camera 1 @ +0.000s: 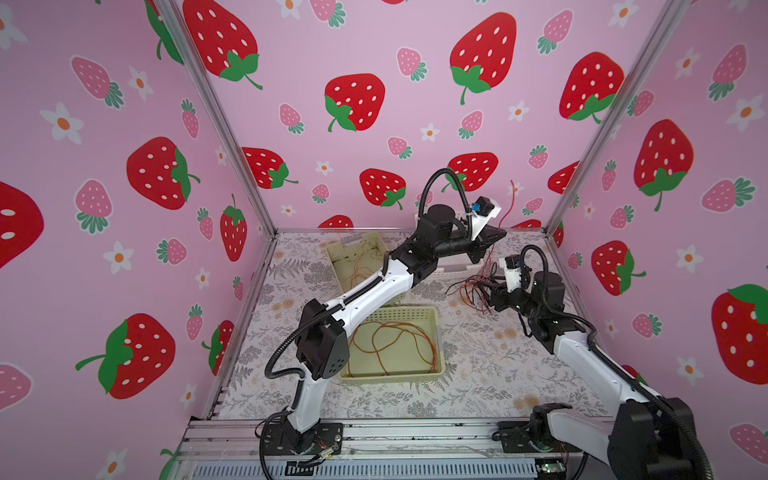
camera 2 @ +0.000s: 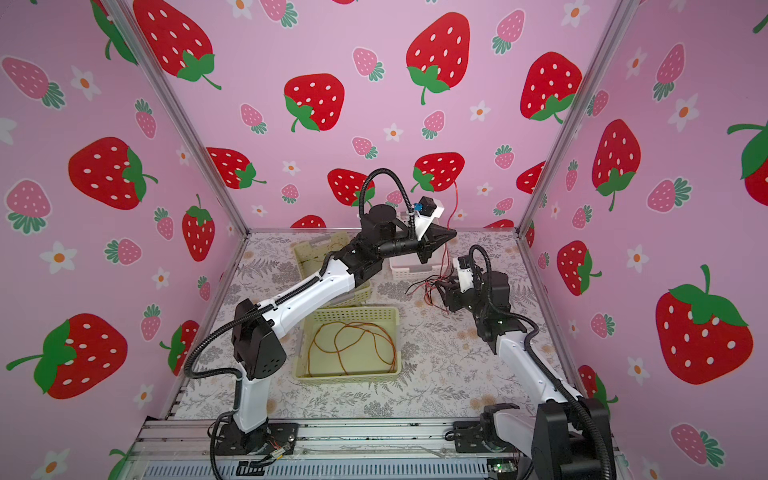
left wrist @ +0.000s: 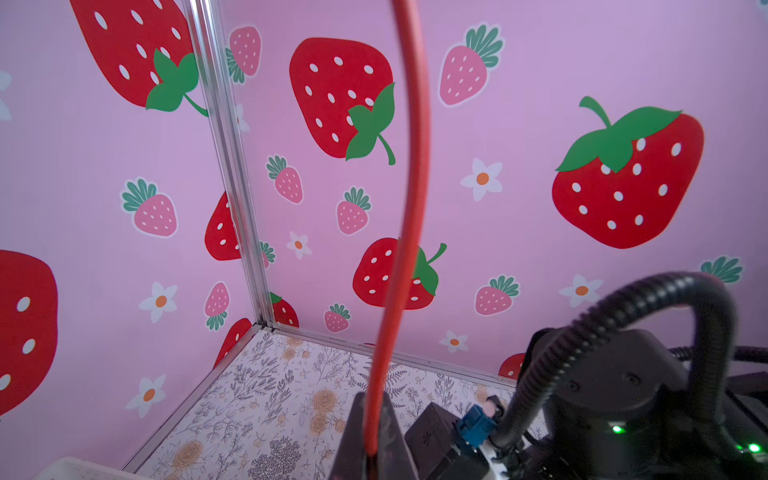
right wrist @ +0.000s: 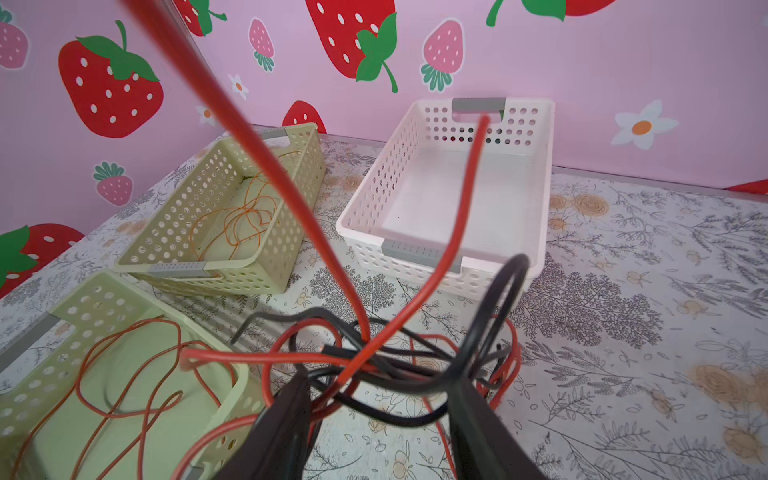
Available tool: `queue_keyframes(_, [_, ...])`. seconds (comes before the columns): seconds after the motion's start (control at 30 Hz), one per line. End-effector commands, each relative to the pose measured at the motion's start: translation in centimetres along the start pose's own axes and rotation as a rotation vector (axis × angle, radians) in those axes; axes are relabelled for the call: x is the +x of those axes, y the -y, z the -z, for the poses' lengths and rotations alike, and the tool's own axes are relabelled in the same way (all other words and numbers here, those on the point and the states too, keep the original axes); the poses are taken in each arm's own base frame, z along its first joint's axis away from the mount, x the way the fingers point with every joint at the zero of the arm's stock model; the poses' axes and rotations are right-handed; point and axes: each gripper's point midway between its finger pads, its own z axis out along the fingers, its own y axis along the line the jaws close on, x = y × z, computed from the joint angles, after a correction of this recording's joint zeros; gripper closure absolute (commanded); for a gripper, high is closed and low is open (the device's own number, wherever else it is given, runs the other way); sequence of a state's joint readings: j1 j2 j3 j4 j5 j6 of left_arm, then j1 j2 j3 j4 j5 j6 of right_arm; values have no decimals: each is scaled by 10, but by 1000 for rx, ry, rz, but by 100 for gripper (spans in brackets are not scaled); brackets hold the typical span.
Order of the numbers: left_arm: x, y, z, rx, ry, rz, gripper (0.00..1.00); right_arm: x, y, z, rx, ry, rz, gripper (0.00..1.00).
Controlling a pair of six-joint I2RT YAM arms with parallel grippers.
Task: Untangle the cables
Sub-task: 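Lift the red wire high with the left gripper while the right holds the pile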
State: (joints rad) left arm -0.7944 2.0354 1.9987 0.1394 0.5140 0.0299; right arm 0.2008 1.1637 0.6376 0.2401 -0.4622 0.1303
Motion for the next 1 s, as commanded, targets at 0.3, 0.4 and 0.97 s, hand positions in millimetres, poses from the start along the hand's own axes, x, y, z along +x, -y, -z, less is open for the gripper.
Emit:
queue_keyframes(0.3, [-103, 3, 39, -21, 176, -135, 100, 58, 60, -12, 144, -132, -155, 62])
queue_keyframes(0.4, [-107, -1, 43, -32, 179, -144, 100, 65, 70, -13, 164, -154, -186, 67])
queue_keyframes(0.97, [-97, 13, 44, 51, 146, -138, 100, -16, -45, 24, -259, 159, 168, 40])
